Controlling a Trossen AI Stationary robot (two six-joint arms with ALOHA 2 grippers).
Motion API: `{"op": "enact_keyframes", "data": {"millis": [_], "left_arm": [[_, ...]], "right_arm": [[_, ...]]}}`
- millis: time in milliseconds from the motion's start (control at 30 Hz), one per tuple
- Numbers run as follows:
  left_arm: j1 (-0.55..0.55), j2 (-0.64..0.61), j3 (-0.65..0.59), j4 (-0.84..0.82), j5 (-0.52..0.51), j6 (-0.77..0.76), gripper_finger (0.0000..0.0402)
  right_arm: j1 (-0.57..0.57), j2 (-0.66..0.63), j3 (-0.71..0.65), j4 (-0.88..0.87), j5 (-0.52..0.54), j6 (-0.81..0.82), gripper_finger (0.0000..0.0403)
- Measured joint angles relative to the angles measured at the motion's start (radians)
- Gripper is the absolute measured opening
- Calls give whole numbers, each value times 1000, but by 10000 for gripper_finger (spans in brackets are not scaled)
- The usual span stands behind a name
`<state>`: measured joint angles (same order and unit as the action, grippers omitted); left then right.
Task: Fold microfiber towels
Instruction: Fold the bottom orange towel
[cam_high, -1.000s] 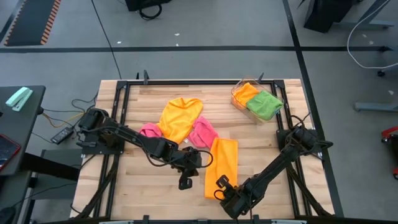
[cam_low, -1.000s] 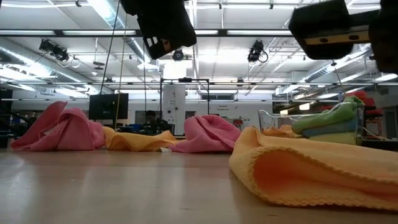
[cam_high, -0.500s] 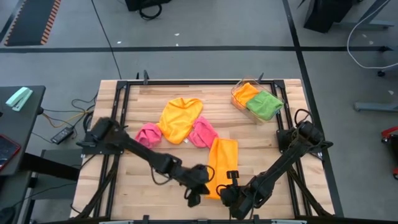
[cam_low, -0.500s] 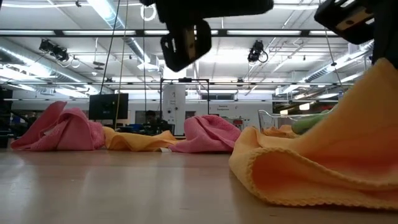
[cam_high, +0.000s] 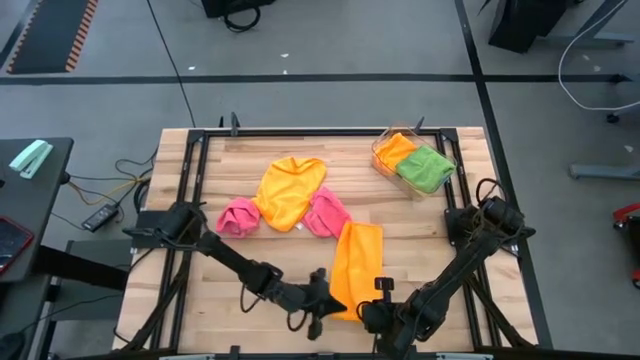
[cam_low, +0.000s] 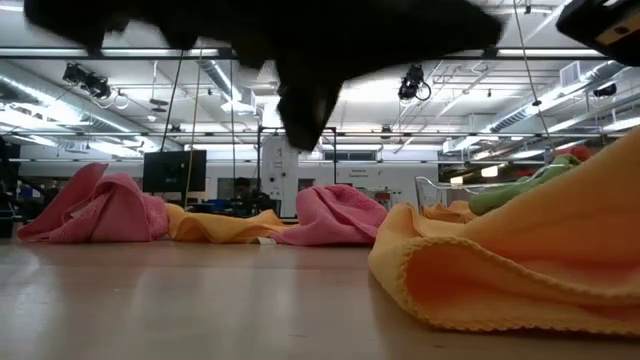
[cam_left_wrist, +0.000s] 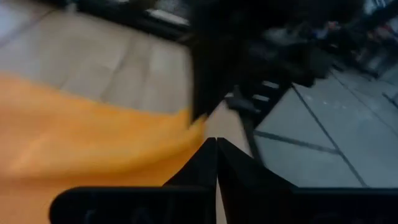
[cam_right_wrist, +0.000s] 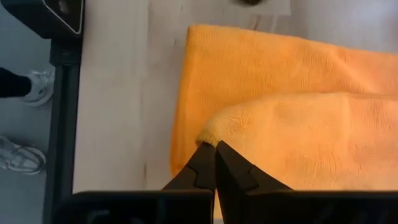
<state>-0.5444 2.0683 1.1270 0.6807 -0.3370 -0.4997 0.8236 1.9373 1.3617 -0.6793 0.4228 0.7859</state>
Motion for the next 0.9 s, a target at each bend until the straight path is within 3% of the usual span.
{"op": "enact_keyframes", "data": {"millis": [133, 300, 567, 767, 900], "left_arm": [[-10, 1, -166, 270, -55, -100, 14], [-17, 1, -217, 310, -26, -186, 7], [-6, 37, -101, 239, -13, -175, 82], [7, 165, -3, 232, 103, -374, 139], [7, 230, 69, 248, 108, -418, 163]], "right_arm": [[18, 0, 0, -2, 49, 38, 7], [19, 0, 0, -1, 82, 82, 11], [8, 0, 0, 19, 107, 129, 14], [2, 0, 0, 23, 127, 170, 15], [2, 0, 0, 24, 151, 213, 14]]}}
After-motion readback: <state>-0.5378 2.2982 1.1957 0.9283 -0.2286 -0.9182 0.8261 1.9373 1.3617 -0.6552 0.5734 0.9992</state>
